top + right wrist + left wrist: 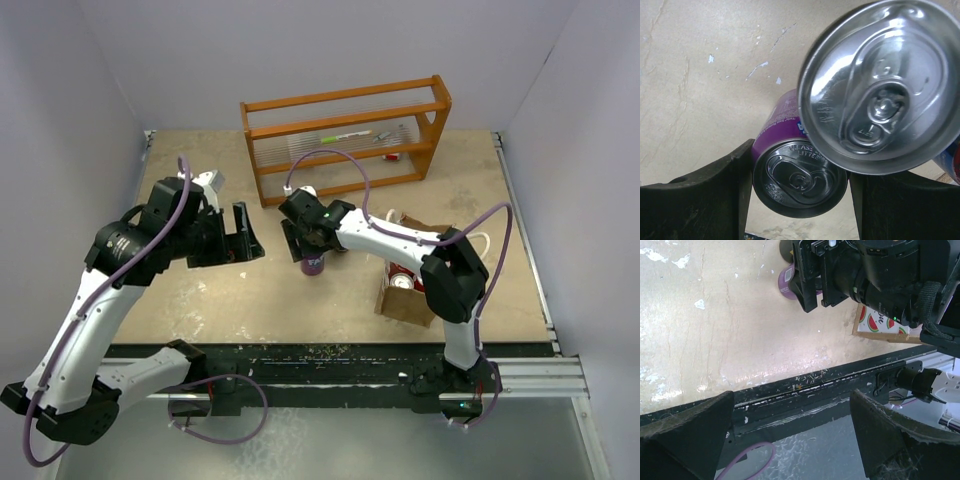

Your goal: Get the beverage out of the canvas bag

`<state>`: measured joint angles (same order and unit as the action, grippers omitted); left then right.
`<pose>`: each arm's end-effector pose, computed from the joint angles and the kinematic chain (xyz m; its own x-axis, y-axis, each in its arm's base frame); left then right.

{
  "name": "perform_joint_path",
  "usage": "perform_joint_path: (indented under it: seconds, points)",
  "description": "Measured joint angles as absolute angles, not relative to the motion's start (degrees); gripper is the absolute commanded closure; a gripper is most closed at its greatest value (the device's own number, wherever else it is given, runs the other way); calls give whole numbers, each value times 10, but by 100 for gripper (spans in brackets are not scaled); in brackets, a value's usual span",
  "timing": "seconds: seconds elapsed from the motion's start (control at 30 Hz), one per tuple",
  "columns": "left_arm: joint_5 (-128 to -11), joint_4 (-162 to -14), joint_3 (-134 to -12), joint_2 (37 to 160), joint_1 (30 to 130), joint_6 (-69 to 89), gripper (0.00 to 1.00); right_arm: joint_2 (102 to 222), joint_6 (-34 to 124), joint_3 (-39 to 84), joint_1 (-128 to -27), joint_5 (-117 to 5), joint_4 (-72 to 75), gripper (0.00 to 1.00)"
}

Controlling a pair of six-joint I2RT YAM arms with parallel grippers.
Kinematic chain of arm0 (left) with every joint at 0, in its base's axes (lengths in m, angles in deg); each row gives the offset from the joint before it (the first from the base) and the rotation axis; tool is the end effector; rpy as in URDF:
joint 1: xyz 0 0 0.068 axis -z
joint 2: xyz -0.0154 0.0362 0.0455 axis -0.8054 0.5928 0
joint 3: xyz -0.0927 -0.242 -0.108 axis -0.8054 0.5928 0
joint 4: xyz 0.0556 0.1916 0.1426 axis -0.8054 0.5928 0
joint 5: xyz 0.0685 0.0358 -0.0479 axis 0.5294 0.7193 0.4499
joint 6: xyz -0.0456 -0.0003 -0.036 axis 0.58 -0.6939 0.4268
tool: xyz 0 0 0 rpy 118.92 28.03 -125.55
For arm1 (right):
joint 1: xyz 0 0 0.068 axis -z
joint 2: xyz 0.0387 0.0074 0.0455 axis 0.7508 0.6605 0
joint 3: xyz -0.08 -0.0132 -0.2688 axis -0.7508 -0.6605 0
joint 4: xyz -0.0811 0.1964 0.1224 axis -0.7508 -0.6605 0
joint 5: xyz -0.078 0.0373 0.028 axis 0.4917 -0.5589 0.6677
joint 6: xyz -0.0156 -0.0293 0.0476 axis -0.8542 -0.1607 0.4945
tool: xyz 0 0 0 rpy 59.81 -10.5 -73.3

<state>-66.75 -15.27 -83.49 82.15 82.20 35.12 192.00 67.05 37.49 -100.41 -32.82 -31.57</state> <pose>0.1228 -0.0713 0.4092 -0.8298 -0.2243 -0.5110 0.0460 0.8851 -0.4632 0.2679 0.3220 0.2511 -0.7585 -0.2088 -0.6173 -0.3339 0.9380 0.0930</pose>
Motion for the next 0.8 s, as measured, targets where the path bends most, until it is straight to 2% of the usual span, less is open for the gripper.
perform_joint_path:
  seconds: [0.27, 0.33, 0.57, 0.8]
  points:
    - [-670, -151, -835, 805, 822, 354, 1, 1900, 670, 371, -1004, -328, -319, 7]
    - [-673, -152, -835, 802, 822, 354, 1, 1880, 670, 372, -1004, -328, -321, 4]
    - [-697, -167, -813, 780, 822, 369, 1, 1750, 687, 360, -1004, -329, -319, 5]
    - [-726, -185, -759, 746, 822, 397, 1, 1585, 751, 193, -1011, -373, -319, 8]
